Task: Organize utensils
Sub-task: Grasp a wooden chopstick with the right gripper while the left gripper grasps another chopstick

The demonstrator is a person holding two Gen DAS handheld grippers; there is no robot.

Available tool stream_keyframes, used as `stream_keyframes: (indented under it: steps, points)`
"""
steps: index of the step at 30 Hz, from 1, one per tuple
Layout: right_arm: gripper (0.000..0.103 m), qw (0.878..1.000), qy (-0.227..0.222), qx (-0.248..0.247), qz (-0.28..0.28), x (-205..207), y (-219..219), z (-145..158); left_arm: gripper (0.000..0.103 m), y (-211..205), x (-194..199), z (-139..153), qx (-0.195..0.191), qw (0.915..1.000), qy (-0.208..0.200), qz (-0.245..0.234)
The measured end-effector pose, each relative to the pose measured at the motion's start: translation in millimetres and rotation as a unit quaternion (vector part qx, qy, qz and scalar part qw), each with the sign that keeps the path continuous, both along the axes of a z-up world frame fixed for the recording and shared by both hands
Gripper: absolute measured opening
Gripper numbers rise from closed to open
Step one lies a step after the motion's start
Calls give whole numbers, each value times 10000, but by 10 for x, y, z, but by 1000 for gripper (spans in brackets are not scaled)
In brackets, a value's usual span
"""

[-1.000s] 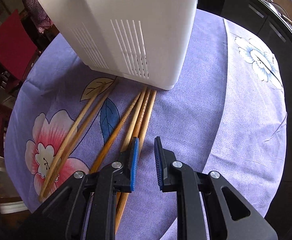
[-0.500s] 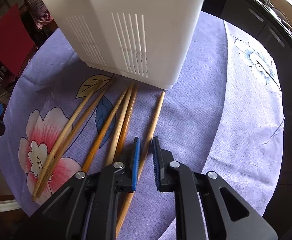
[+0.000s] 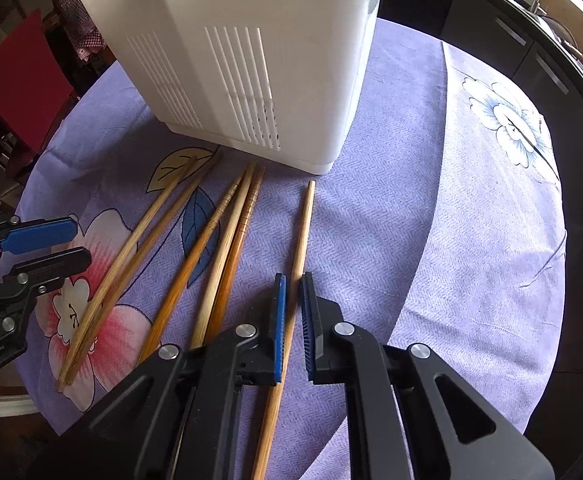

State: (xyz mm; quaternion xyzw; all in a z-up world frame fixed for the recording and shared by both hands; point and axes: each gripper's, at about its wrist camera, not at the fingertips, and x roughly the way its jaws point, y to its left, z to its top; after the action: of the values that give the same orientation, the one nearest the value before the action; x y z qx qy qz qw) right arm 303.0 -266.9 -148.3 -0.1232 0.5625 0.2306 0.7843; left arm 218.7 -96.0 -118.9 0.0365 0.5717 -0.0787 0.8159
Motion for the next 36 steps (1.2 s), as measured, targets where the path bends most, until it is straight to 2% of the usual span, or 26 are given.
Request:
stream_keyframes:
  steps: [15,23,24,26,27,30,36]
  points:
    - [8,10000,-17,30,14,-17,25,-2,24,-197,310,-215,238,9997,97,32]
    - [9,10000,-25,10,26,-26,46,-8,24,-219,342,-217,339,9994,80,7]
    - [9,10000,-28,6,28,-27,55,-10,21,-229,334,-215,344,9994,87,-25]
    - [9,10000,-34,-15,42,-32,71,-10,8,-266,294,-202,351,9992,136,-118]
    - [9,10000,-30,-21,43,-32,75,-12,7,-284,271,-198,410,9989,144,-147]
    - [9,10000,-42,-46,50,-40,98,-15,6,-300,209,-195,506,9985,103,-190]
    - [8,10000,-77,-25,4,-61,113,-18,6,-205,111,-117,457,9988,-3,-149]
